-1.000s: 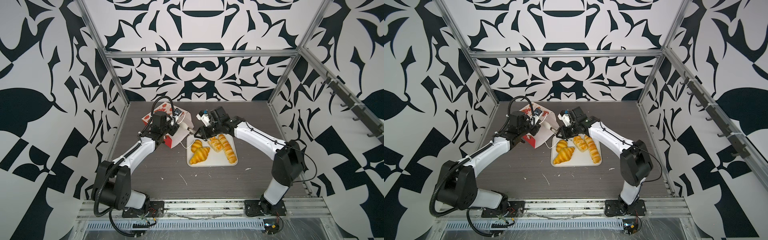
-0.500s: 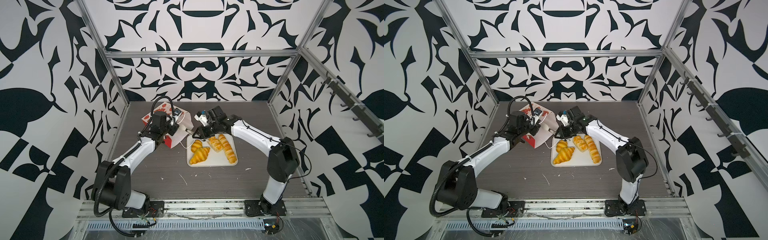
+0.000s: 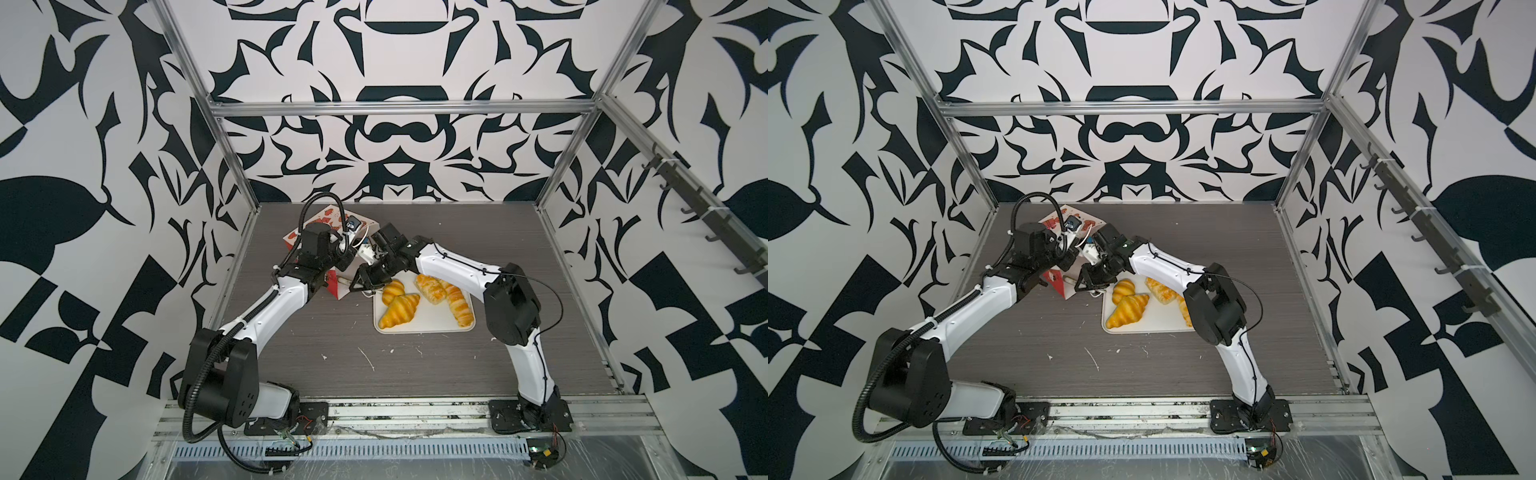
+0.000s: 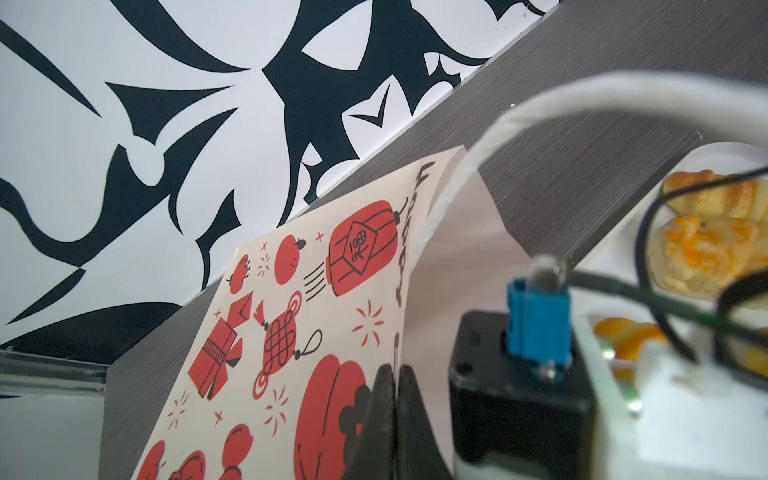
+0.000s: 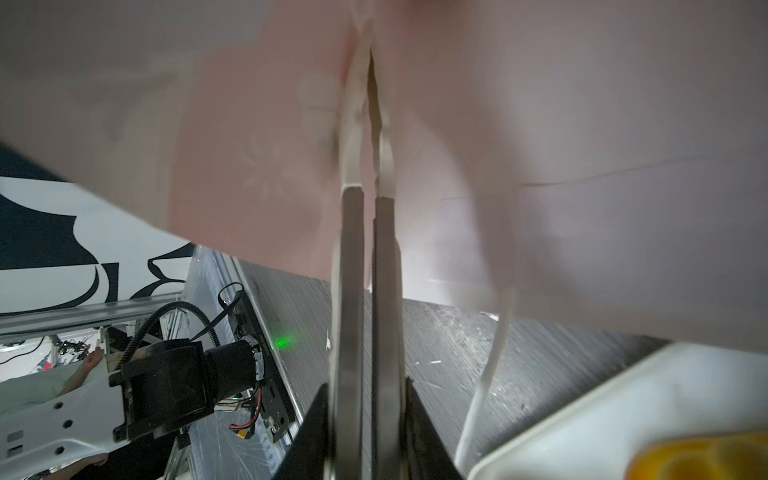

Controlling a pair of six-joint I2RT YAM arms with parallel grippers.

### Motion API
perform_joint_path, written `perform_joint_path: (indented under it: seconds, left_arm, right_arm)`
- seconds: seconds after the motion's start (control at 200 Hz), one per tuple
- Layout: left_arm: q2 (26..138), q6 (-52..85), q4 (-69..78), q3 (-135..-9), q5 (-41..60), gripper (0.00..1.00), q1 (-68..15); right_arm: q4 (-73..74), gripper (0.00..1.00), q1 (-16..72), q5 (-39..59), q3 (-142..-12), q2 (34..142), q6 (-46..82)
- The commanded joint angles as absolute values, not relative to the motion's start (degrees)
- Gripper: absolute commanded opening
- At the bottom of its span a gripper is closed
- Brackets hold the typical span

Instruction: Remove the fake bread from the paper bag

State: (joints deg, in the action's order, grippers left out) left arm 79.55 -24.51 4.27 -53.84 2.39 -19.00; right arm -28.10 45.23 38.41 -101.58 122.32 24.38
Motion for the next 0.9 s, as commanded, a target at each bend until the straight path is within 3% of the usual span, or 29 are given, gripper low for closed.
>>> perform_joint_path:
  seconds: [0.0,0.895]
  left_arm:
    - [77.6,-24.9,4.6,-53.8,3.1,0.0,-18.8]
    - [76.5,-28.1,-3.1,-58.0,2.1,0.0,-18.9]
  right_arm:
    - [-22.4,0.28,45.0,41.7,-100.9,119.6,26.9]
    - [-19.2,0.26,44.9,41.8,-97.9,118.2,27.7]
